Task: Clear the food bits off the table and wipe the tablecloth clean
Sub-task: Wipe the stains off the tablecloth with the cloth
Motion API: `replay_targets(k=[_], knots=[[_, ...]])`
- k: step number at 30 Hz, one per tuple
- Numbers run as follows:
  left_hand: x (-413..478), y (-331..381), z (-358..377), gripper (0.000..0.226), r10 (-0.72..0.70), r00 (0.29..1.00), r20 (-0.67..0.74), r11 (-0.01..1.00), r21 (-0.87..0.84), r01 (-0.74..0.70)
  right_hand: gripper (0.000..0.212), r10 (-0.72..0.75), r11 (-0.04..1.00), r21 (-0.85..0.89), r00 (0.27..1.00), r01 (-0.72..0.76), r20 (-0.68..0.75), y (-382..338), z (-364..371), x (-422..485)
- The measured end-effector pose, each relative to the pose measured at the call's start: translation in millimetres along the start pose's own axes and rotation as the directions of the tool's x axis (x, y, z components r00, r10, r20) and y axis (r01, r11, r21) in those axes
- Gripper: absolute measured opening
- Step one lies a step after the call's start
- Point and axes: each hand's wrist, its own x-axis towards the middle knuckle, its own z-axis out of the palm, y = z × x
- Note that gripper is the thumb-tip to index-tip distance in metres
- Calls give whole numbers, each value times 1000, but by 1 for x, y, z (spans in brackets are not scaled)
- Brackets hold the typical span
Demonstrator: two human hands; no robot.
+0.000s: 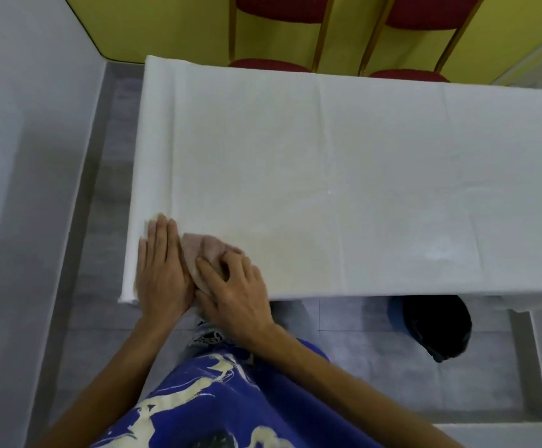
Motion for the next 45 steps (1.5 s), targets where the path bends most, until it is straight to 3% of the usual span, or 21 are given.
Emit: replay_targets(k=[3, 7, 11, 14, 16, 18, 22, 25, 27, 30, 32, 33, 35, 37, 39, 42, 45], knots=[[0, 1, -1, 63, -24, 1000, -21, 999, -23, 23, 47, -4, 999, -54, 1000, 4, 3, 42, -15, -6], [1, 4, 1, 60, -43, 999, -7, 998, -40, 43, 52, 204, 963, -142, 965, -228, -162, 135, -62, -16], [2, 7, -1, 61, -78, 997, 8, 996, -38, 78, 50, 529, 799, -145, 796, -584, -294, 209, -102, 3], [15, 45, -6, 59, -229, 973, 21, 965, -126, 229, 62, 650, 732, -9, 702, -681, -289, 199, -91, 29], [31, 85, -6, 59, -202, 979, 27, 956, -210, 203, 68, 630, 762, 35, 729, -646, -269, 174, -72, 39], [40, 113, 3, 59, -98, 995, 31, 968, -229, 103, 70, 538, 835, 15, 810, -550, -235, 146, -57, 41], [36, 112, 23, 61, -34, 998, 49, 994, -100, 39, 71, 274, 958, -66, 958, -280, -88, 115, -45, 30], [34, 108, 22, 59, -2, 999, 38, 999, -48, 4, 71, 192, 965, -180, 981, -188, 2, 154, -66, 28], [35, 108, 22, 59, -6, 999, 42, 999, -38, 8, 72, 315, 915, -251, 948, -316, -46, 206, -88, 30], [36, 111, 23, 60, -15, 998, 62, 999, -38, 18, 69, 589, 755, -220, 786, -618, -188, 275, -130, 29], [34, 111, 21, 61, -18, 997, 73, 998, -55, 22, 60, 711, 667, -108, 674, -737, -201, 273, -136, 29], [35, 112, 21, 61, -28, 997, 74, 997, -63, 33, 61, 714, 668, -78, 667, -740, -214, 257, -131, 33], [40, 117, 19, 61, -94, 992, 82, 989, -110, 103, 65, 607, 767, -78, 760, -637, -230, 215, -107, 43], [48, 133, 16, 59, -157, 985, 72, 971, -173, 167, 64, 401, 907, -78, 906, -414, -136, 175, -78, 56], [61, 153, 19, 59, -152, 987, 59, 963, -217, 162, 59, 188, 979, -70, 982, -189, -24, 150, -60, 68], [74, 169, 27, 63, -139, 989, 56, 978, -149, 146, 63, 3, 997, -83, 1000, -2, 13, 169, -66, 81], [71, 169, 34, 61, -142, 989, 39, 988, -50, 144, 71, 58, 985, -159, 998, -62, -28, 240, -98, 84]])
